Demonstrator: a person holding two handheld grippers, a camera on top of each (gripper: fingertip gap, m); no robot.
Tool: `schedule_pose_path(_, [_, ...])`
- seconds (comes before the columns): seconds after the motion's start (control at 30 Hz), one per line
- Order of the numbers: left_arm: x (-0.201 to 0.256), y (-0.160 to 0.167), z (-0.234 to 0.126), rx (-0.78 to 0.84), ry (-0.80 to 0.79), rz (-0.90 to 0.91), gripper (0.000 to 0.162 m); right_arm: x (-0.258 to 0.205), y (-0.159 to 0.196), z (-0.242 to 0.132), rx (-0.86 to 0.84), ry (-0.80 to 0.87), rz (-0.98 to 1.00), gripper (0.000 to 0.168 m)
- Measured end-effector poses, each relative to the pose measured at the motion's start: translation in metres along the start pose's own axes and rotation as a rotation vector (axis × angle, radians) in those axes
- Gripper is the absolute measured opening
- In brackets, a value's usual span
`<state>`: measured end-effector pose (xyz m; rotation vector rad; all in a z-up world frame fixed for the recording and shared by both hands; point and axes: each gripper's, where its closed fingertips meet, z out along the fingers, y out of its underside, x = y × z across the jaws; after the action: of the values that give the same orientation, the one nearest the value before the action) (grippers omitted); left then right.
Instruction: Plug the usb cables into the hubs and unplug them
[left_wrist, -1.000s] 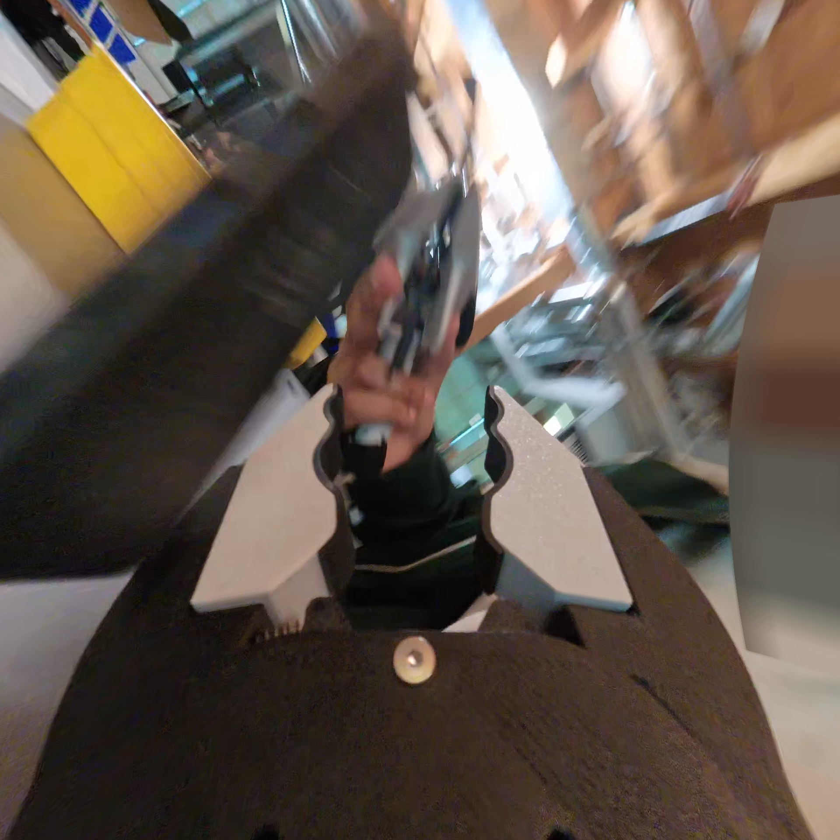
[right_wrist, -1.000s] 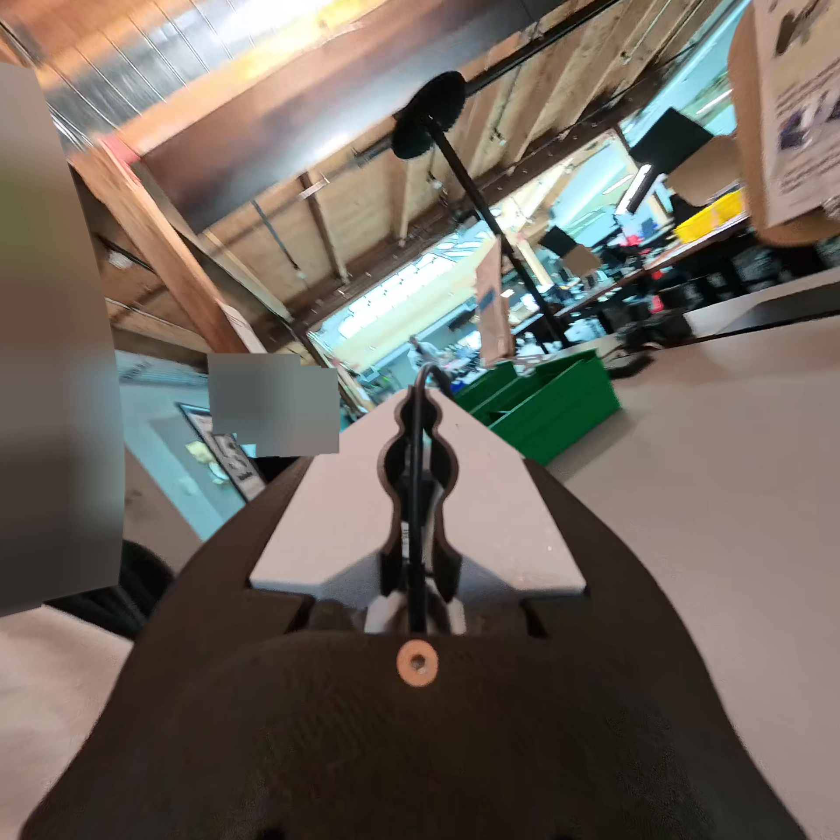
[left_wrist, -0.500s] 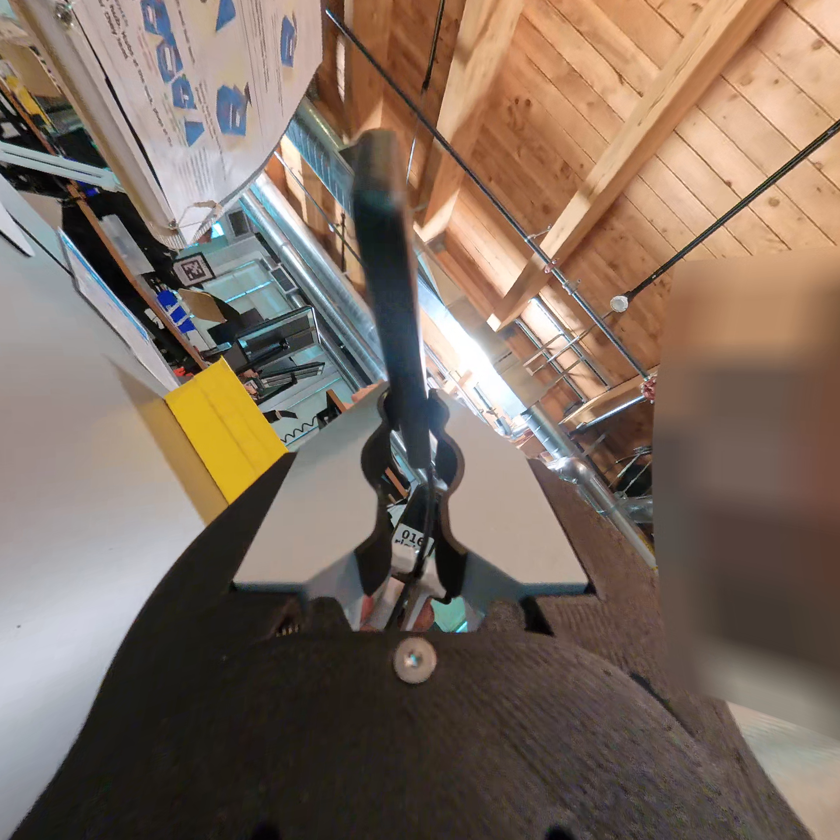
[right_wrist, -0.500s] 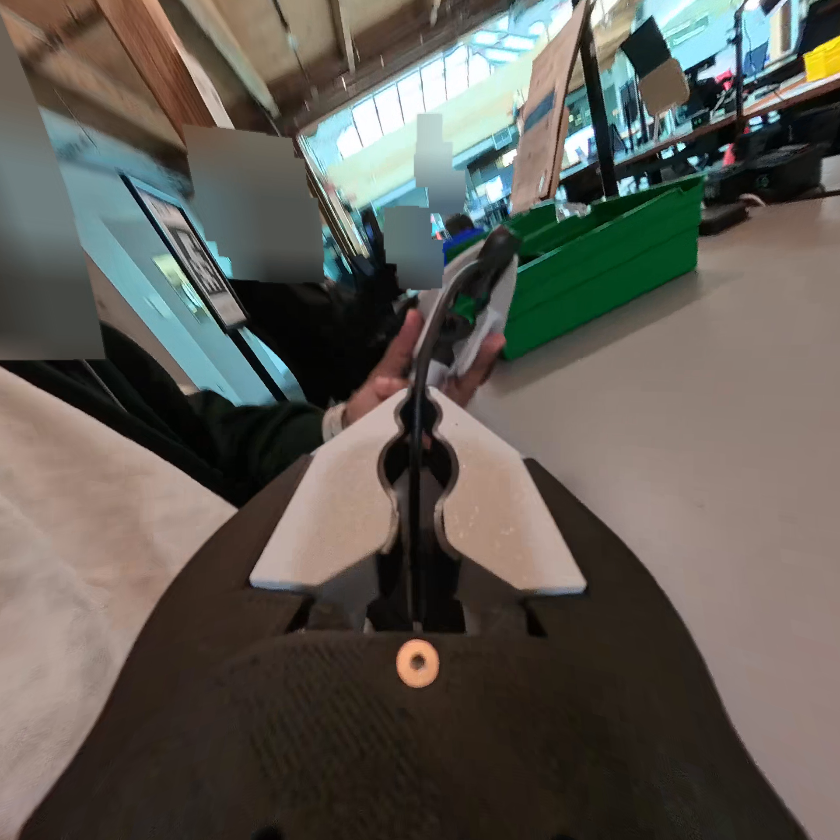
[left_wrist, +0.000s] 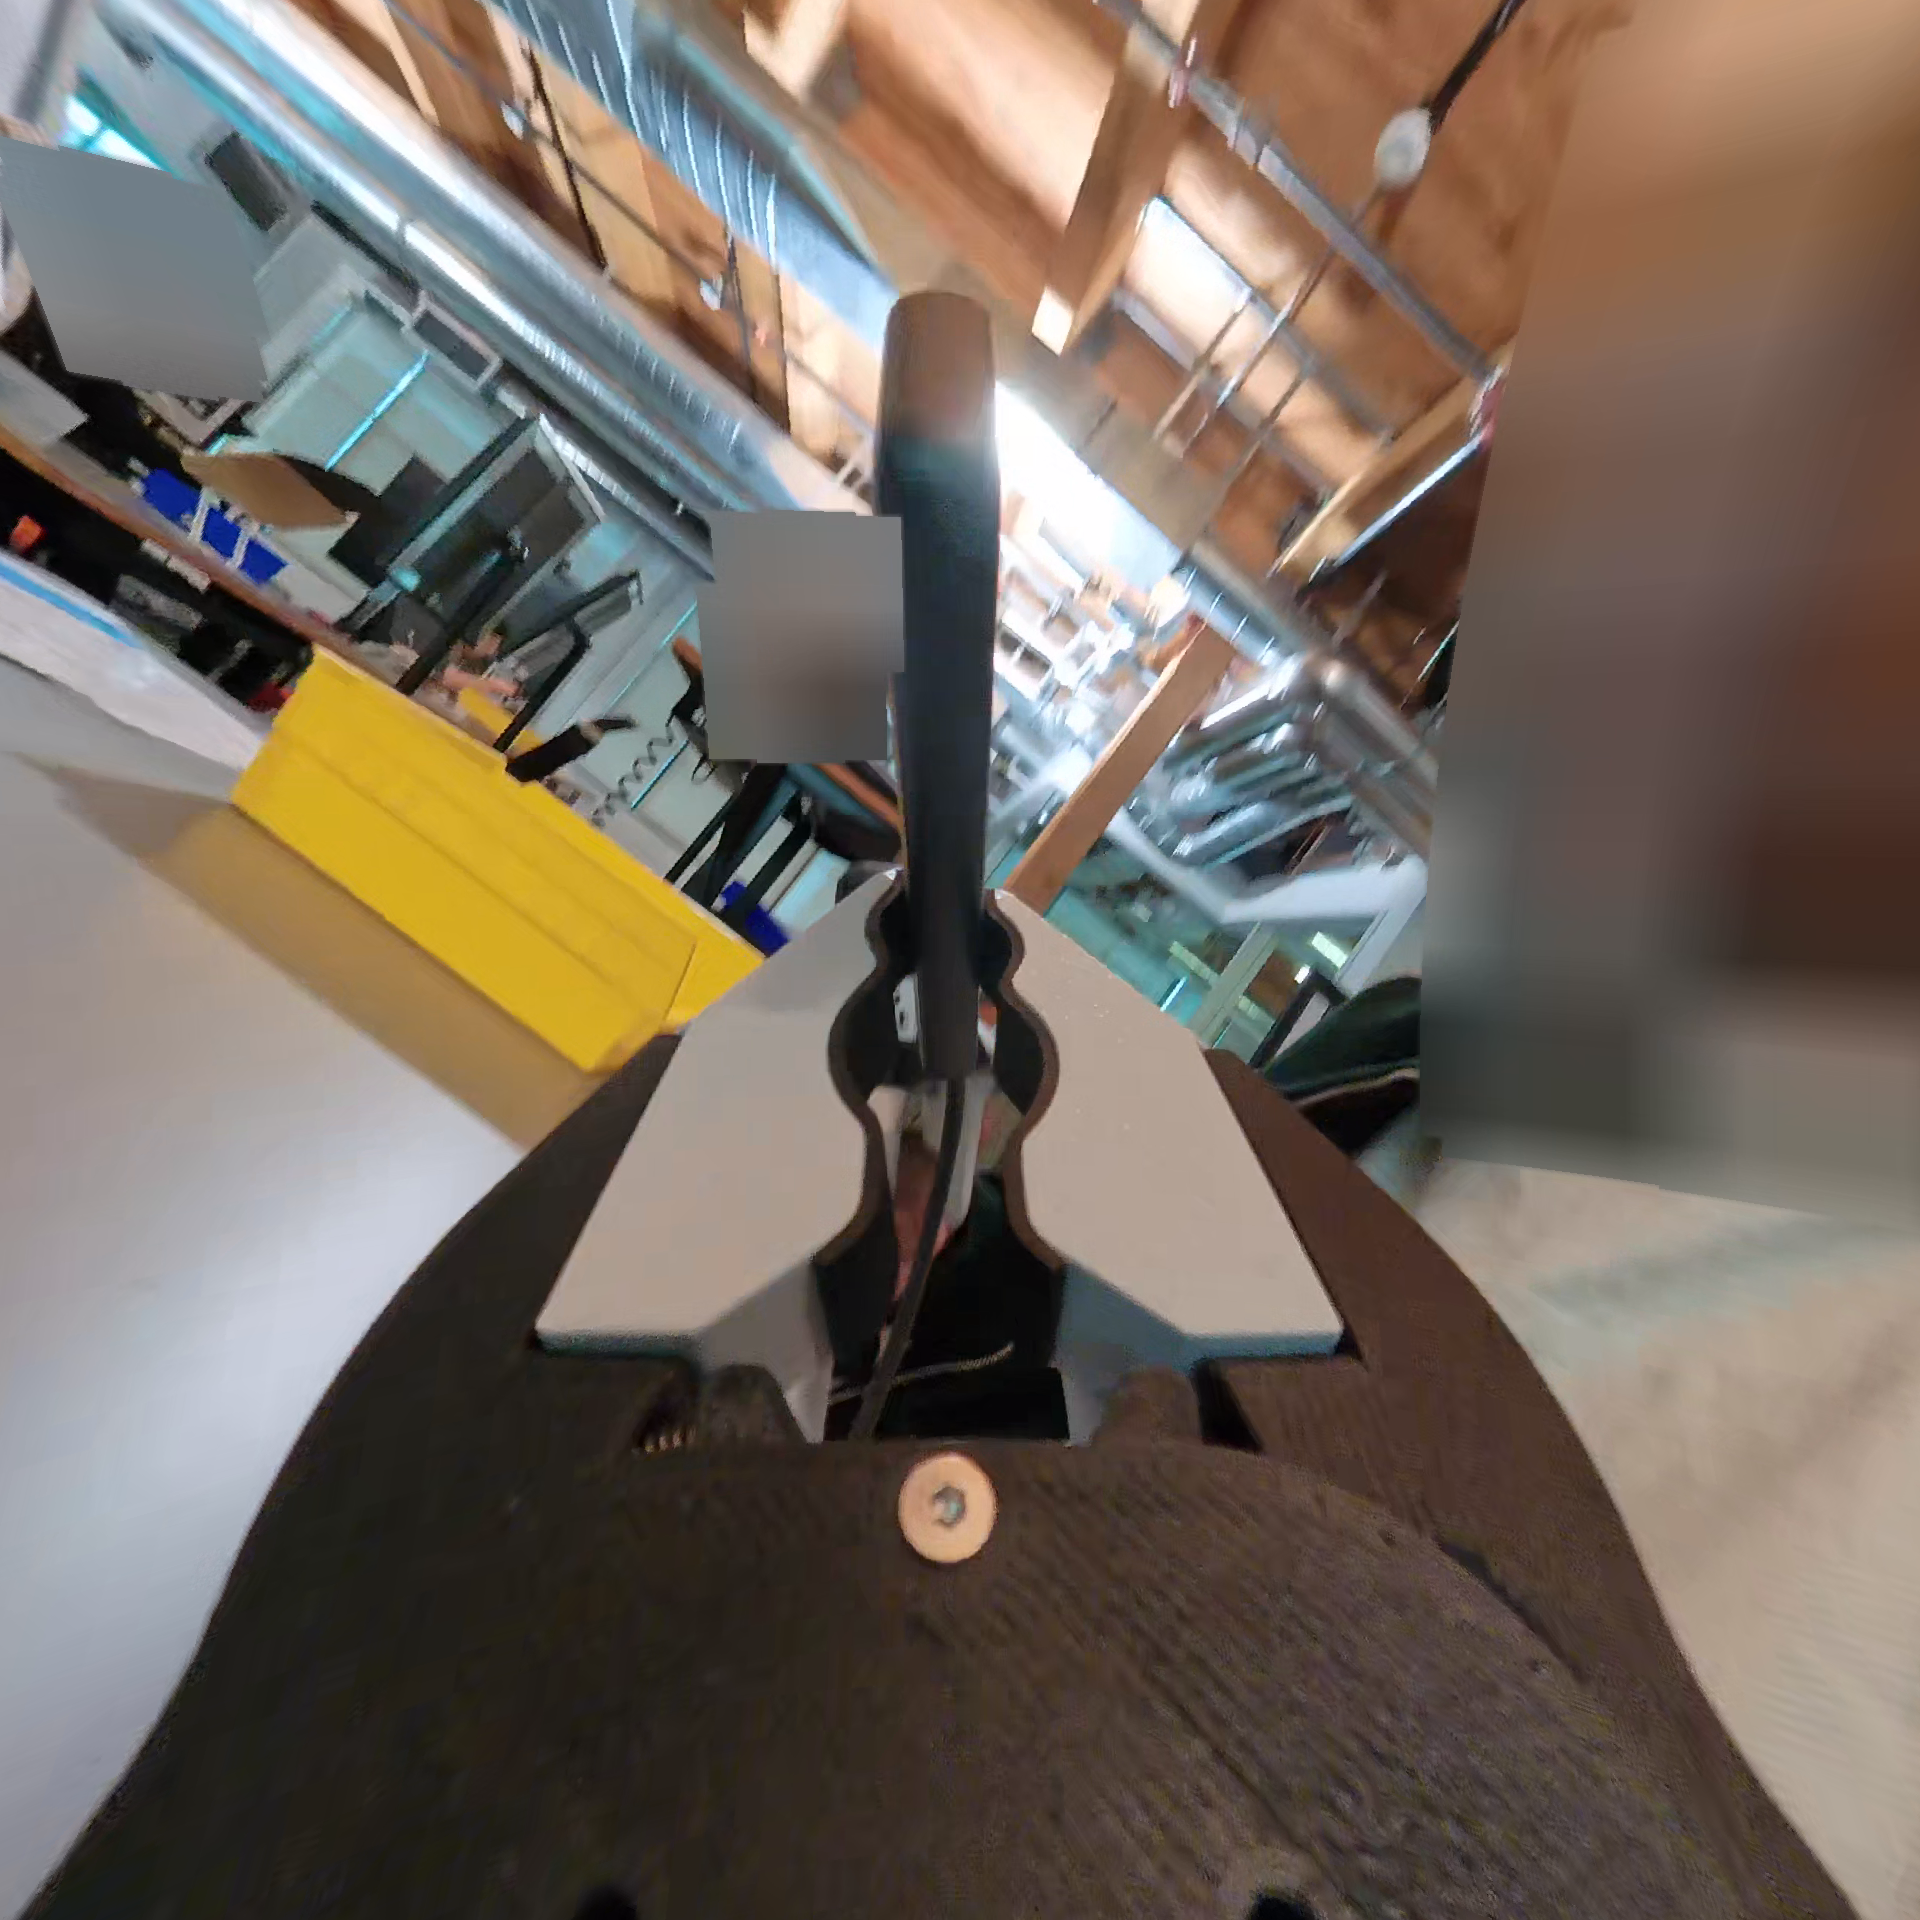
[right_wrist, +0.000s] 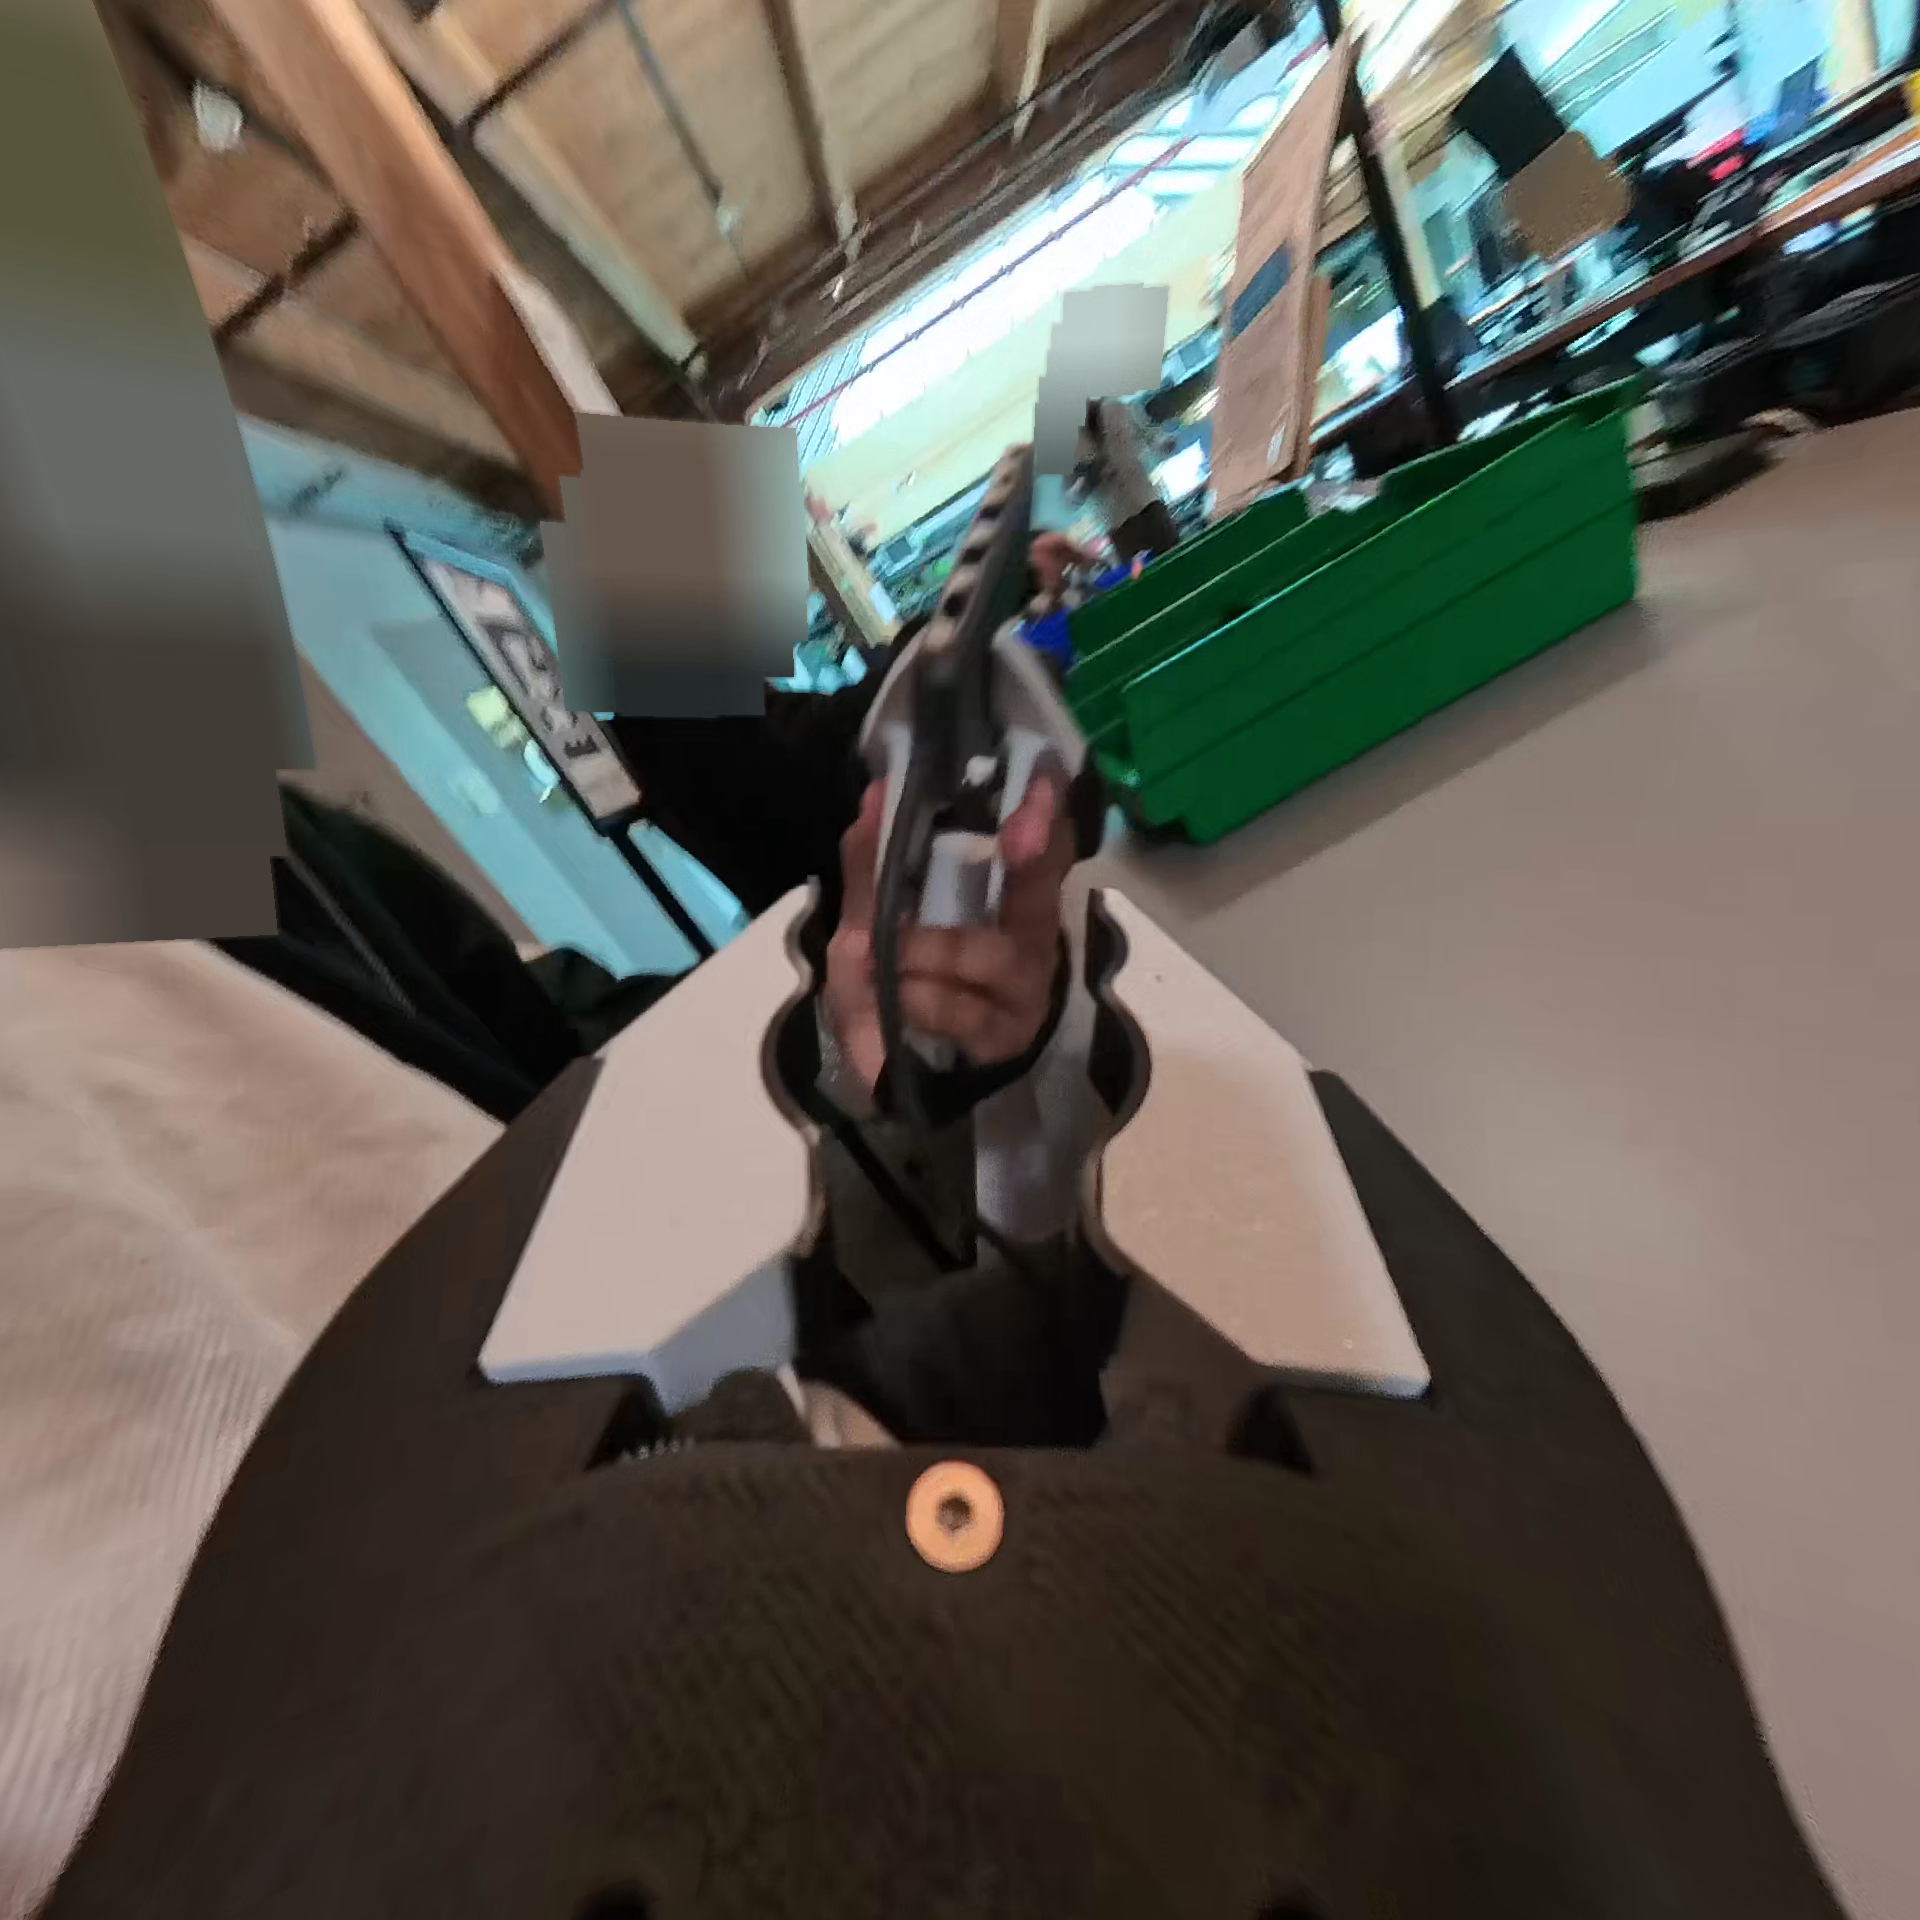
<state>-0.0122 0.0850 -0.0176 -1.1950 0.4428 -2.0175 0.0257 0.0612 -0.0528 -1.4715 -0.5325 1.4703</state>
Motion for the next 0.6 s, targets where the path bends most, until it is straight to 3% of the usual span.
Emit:
schedule_pose_path(0.13, [-0.004,0.022,0.008,-0.121,-0.033,0.04,0.008,0.01,-0.018,-0.013,0.089,0.051,0.005,0.045])
schedule_pose_path(0.4, [-0.016,0.059,0.014,-0.322,-0.105,0.097,0.008,0.006,0.001,-0.007,-0.018,0.052,-0.055,0.028])
schedule_pose_path(0.5, [-0.016,0.063,0.016,-0.341,-0.117,0.126,0.008,0.001,0.004,-0.007,-0.029,0.022,-0.074,0.012])
schedule_pose_path(0.6, [-0.017,0.062,0.015,-0.332,-0.116,0.108,0.008,0.001,0.004,-0.006,-0.019,0.021,-0.078,0.01])
